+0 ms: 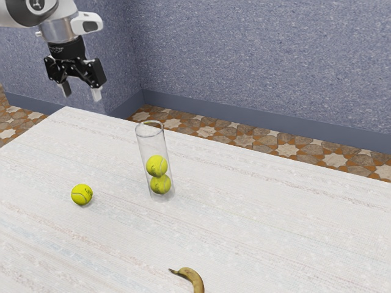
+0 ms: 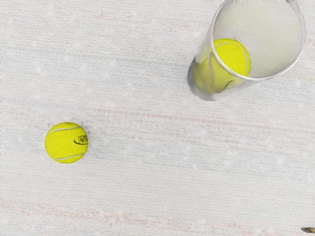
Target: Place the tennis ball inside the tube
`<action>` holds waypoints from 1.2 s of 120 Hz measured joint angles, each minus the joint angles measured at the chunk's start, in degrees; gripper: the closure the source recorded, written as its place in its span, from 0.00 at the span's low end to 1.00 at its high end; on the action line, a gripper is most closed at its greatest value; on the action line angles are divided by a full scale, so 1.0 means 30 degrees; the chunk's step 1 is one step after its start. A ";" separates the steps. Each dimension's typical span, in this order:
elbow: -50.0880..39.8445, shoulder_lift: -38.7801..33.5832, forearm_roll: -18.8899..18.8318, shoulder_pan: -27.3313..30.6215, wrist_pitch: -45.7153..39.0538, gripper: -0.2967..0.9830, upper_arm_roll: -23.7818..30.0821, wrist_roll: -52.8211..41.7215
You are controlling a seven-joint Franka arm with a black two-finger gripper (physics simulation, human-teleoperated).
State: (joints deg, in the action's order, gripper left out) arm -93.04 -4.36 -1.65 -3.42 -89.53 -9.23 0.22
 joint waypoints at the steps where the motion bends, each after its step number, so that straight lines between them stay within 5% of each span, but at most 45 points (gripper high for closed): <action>1: 0.0001 0.0008 0.0000 -0.0001 -0.0027 0.23 -0.0008 0.0011; 36: -0.0938 -0.0872 -0.0354 0.0443 -0.0477 0.23 0.0619 0.0313; 84: -0.8165 -0.2695 -0.1084 0.2686 -0.4896 0.23 0.0852 0.0086; 144: -1.1775 0.1432 -0.0653 0.4911 -1.3815 0.23 0.0795 -0.3995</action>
State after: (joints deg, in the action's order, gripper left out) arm -128.36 -0.07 -3.61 11.31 -130.98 -6.84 -11.77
